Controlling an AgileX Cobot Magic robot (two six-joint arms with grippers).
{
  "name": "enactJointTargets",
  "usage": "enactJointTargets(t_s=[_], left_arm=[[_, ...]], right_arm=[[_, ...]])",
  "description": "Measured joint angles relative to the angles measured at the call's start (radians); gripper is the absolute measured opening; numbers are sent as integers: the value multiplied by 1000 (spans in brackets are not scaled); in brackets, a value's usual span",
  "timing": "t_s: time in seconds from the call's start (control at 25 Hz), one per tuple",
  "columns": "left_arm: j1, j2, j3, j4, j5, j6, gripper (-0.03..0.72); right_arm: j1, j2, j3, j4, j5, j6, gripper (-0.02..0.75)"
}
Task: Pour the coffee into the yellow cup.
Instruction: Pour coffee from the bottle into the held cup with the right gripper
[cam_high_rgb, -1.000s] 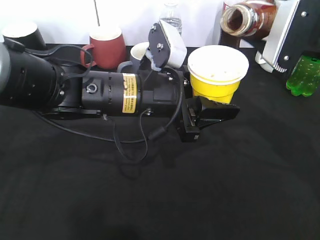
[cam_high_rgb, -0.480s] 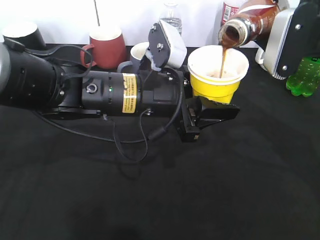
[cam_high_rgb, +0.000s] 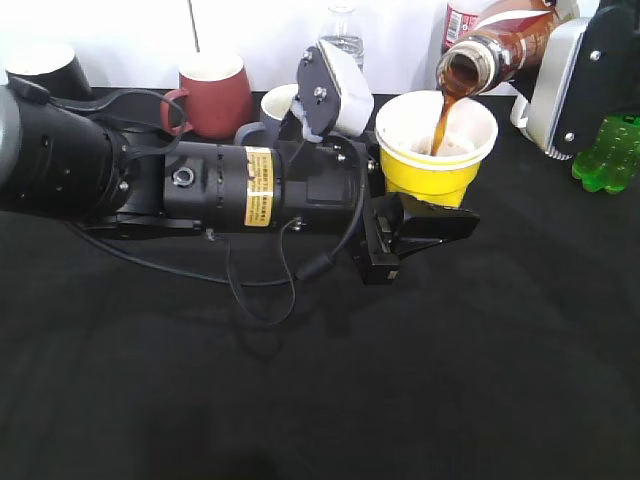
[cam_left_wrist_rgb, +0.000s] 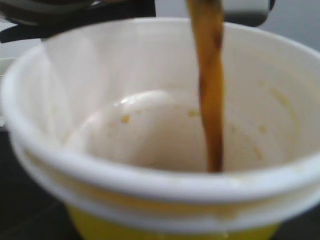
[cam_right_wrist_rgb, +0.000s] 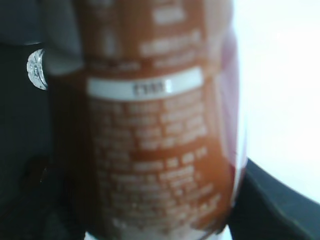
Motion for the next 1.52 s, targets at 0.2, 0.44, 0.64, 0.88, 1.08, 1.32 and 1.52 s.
enactJointTargets(t_s=[0.2, 0.44, 0.64, 0.88, 1.08, 1.32, 1.52], left_arm=[[0, 0, 0, 0, 0, 0, 441], [0, 0, 0, 0, 0, 0, 441], [0, 0, 0, 0, 0, 0, 441], [0, 0, 0, 0, 0, 0, 440], [0, 0, 0, 3, 0, 0, 440], [0, 0, 0, 6, 0, 0, 440], [0, 0, 0, 8, 0, -9, 440]], right_arm=[[0, 0, 0, 0, 0, 0, 538], [0, 0, 0, 0, 0, -1, 538], [0, 0, 0, 0, 0, -35, 538], [0, 0, 0, 0, 0, -44, 538], [0, 0, 0, 0, -1, -66, 538], [0, 0, 0, 1, -1, -76, 538], [0, 0, 0, 1, -1, -82, 538]])
